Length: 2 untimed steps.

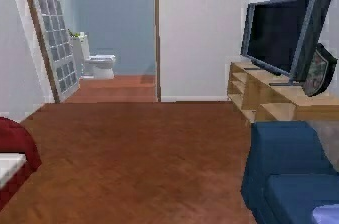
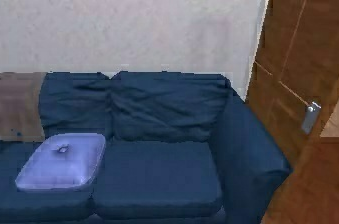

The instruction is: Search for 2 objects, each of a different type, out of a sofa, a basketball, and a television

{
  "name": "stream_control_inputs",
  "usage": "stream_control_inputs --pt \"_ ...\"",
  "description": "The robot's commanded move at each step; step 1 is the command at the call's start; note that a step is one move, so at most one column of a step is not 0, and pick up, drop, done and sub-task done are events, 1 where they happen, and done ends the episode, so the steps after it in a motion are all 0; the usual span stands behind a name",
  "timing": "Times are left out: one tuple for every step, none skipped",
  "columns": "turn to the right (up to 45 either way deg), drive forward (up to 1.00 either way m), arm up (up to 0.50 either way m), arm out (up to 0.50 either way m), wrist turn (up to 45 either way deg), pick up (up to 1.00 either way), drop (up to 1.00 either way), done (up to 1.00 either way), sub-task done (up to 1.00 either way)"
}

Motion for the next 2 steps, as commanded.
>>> stream_control_inputs --pt "0.0 1.00 0.00 0.00 0.0 0.00 0.00 0.00 0.00" --pt "6.0 0.00 0.00 0.00 0.0 0.00 0.00 0.00 0.00"
